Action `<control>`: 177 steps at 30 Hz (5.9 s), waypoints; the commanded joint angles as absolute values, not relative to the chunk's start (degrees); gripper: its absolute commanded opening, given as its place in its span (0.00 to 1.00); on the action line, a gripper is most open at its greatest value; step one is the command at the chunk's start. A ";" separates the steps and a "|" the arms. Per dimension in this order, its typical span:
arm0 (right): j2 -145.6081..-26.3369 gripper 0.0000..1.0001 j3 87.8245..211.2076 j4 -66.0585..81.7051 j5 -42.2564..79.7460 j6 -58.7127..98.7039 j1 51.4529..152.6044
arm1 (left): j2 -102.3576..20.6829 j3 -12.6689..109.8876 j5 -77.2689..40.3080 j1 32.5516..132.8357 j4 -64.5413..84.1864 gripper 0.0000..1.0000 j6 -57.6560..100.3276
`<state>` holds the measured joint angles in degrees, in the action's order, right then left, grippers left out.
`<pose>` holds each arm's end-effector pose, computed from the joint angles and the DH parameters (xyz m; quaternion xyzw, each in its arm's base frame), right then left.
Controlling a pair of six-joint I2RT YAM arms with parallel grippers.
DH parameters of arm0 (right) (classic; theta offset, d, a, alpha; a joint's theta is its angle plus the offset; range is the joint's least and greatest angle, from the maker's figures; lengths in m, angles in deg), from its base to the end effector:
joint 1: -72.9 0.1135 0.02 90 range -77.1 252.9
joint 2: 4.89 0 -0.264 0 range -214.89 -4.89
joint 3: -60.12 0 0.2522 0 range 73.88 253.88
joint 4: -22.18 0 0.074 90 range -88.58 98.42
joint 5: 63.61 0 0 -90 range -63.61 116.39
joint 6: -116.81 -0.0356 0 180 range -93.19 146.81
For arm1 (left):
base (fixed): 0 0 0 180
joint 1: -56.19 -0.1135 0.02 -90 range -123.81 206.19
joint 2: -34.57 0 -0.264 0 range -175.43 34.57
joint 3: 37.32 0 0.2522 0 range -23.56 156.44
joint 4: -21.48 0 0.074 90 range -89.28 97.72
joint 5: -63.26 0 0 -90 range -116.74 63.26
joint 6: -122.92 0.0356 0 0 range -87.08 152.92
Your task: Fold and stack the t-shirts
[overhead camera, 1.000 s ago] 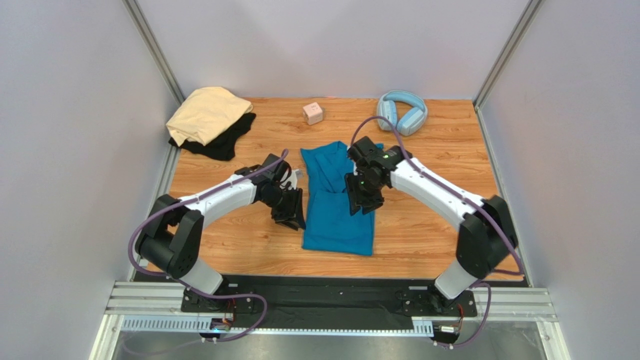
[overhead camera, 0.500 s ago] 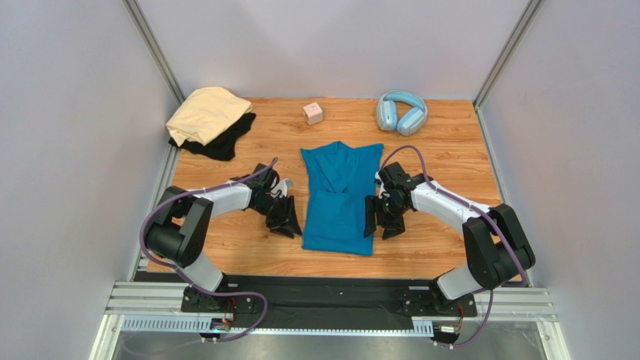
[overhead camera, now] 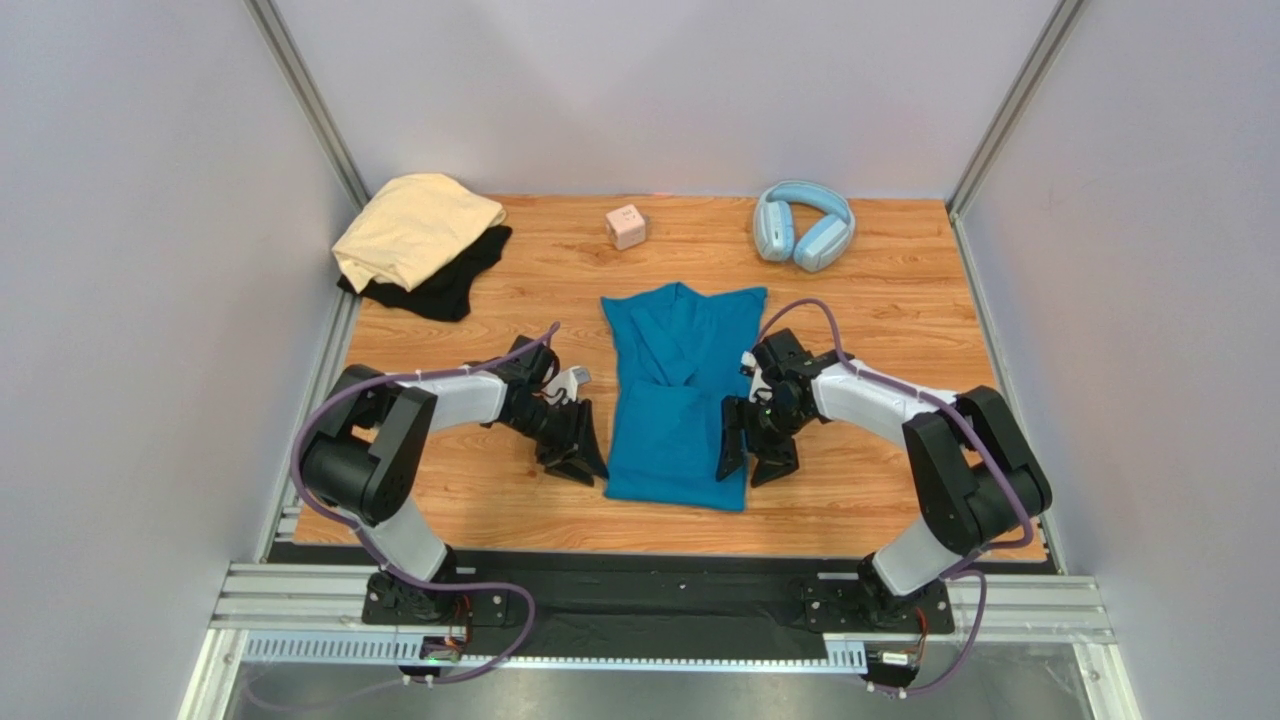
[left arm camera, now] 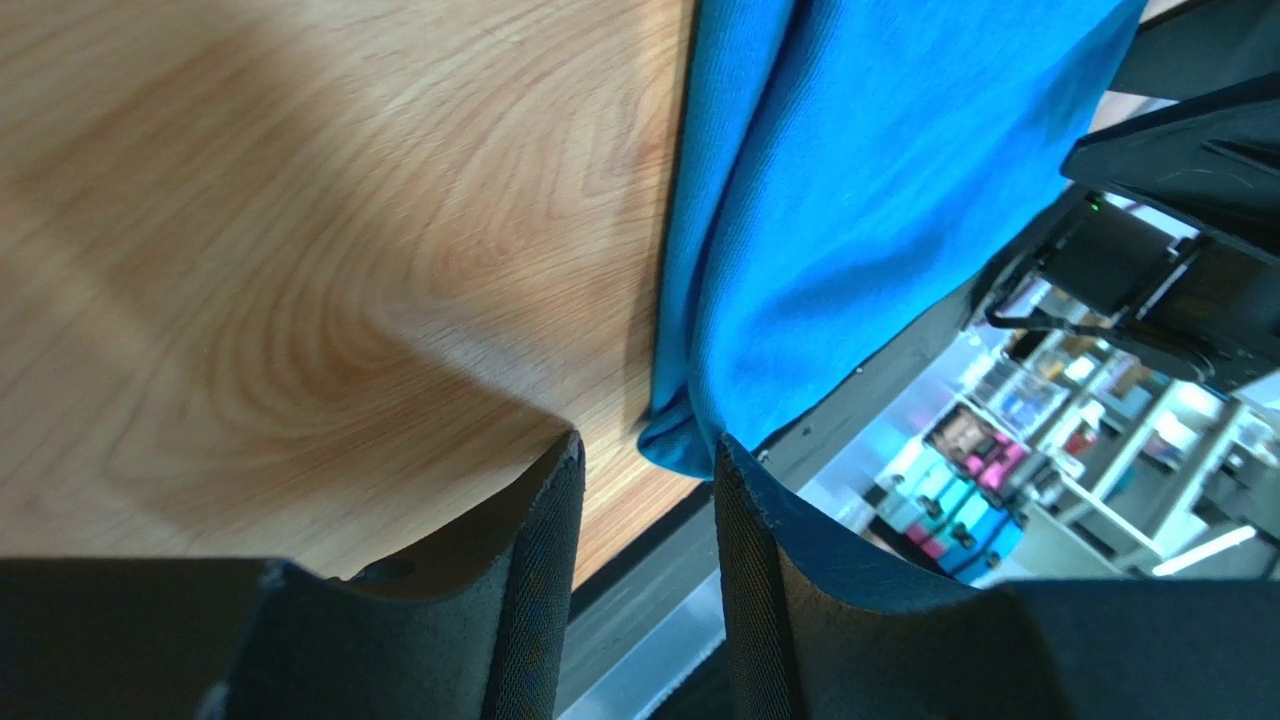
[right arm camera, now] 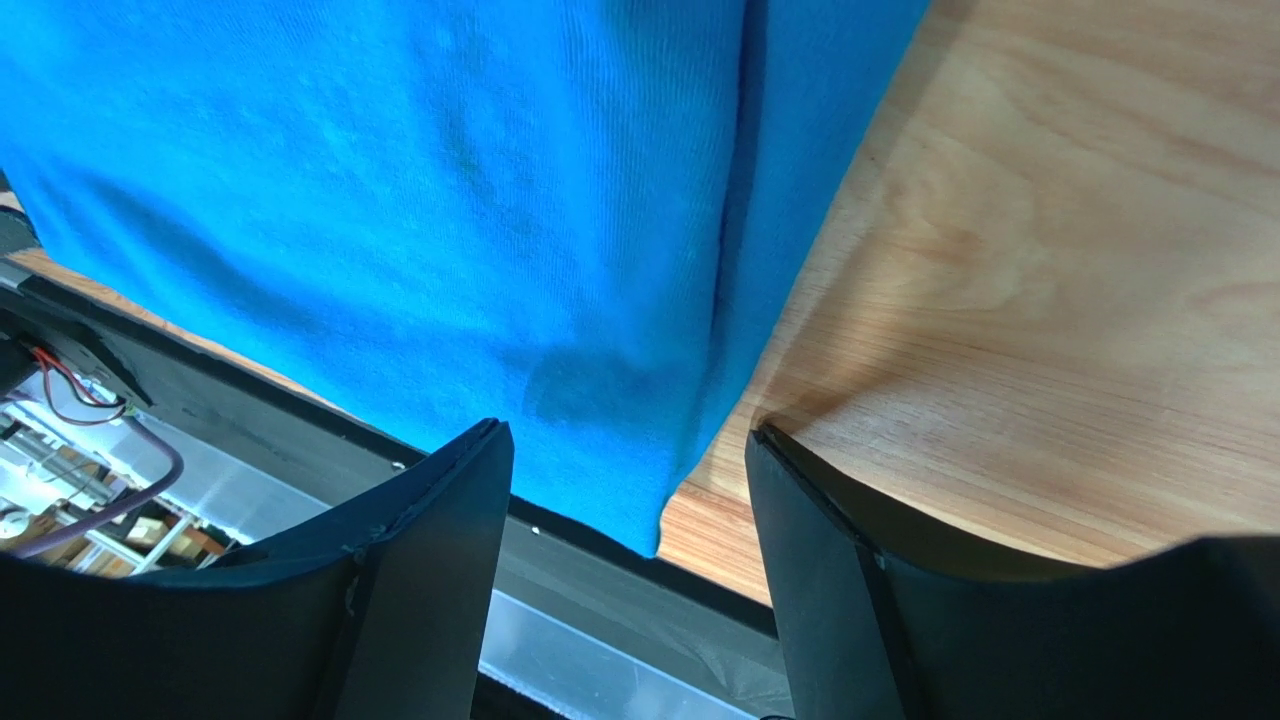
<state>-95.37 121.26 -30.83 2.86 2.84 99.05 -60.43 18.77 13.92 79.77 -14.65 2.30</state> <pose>0.2238 0.1257 0.1482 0.0322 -0.9764 -0.2120 0.0270 0.2339 -0.1274 0.1205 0.0119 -0.9308 0.3623 0.0483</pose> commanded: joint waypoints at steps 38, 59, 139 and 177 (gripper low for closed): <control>-110.01 0.10 120.73 -26.74 2.22 1.85 108.50 | -68.61 20.56 13.77 83.88 -13.11 0.08 2.59; -95.42 0.57 117.13 -36.40 9.78 -0.34 108.58 | -68.00 21.26 13.78 83.88 -17.42 0.27 6.55; -120.90 0.00 176.27 -50.47 35.96 8.79 95.49 | -99.54 101.59 -11.80 81.16 -43.52 0.00 15.07; -125.30 0.40 191.94 -43.62 32.72 8.26 92.23 | -79.60 76.30 -4.25 80.53 -21.11 0.38 17.61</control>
